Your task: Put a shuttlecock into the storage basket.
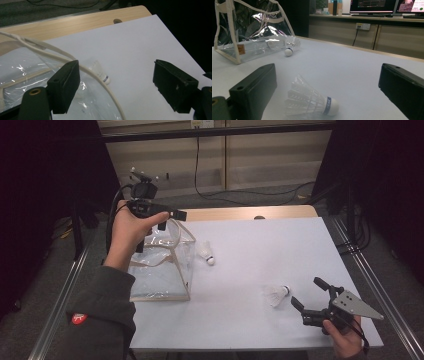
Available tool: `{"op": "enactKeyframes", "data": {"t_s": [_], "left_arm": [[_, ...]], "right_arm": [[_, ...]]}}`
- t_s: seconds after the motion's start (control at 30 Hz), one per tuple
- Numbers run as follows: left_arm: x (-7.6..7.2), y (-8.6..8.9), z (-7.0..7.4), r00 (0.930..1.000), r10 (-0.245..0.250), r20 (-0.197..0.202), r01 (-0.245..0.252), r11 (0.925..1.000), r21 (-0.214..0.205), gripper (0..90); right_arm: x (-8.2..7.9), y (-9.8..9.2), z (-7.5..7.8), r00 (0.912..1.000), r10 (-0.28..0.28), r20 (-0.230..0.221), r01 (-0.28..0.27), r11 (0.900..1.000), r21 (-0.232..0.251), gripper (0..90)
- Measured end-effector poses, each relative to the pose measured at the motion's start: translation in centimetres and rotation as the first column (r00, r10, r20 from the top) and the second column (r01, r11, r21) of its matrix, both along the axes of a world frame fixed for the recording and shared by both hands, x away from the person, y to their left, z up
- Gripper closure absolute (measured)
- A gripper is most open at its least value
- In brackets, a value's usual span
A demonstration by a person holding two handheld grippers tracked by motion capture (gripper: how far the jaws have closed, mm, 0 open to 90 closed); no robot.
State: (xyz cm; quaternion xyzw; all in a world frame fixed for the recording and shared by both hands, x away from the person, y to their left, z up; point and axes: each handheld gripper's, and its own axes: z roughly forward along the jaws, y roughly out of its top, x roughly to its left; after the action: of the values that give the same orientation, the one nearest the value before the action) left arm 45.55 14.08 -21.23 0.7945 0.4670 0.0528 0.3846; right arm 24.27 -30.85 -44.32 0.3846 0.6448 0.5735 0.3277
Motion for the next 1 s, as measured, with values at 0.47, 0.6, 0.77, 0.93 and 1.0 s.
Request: {"op": "enactKeyframes", "data": {"t_s": [0.47,0.6,0.77,0.93,1.0], "left_arm": [[-0.7,-1.8,-0.2,0.9976,-0.07,0.002,0.07,0.9975,-0.005,20.1],[-0.9,-2.4,-0.3,0.9953,-0.097,0.002,0.097,0.9953,-0.008,19.5],[-1.2,-3.1,-0.4,0.9926,-0.122,0.002,0.122,0.9925,-0.01,18.6],[-1.6,-3.8,-0.5,0.9889,-0.149,0.005,0.149,0.9889,-0.009,18.2],[-1.8,-4.1,-0.6,0.9861,-0.166,0.008,0.166,0.9861,-0.003,18.0]], "right_arm": [[0.0,0.0,0.0,1.0,0.0,-0.001,0.0,1.0,-0.001,1.7],[0.0,0.0,0.0,1.0,0.0,0.0,0.0,1.0,-0.002,1.7],[0.0,0.0,0.0,1.0,0.001,0.0,-0.001,1.0,-0.004,1.7],[0.0,0.0,0.0,1.0,0.0,0.0,0.0,1.0,-0.003,1.6],[0.0,0.0,0.0,1.0,0.001,-0.001,-0.001,1.0,-0.003,1.7]]}}
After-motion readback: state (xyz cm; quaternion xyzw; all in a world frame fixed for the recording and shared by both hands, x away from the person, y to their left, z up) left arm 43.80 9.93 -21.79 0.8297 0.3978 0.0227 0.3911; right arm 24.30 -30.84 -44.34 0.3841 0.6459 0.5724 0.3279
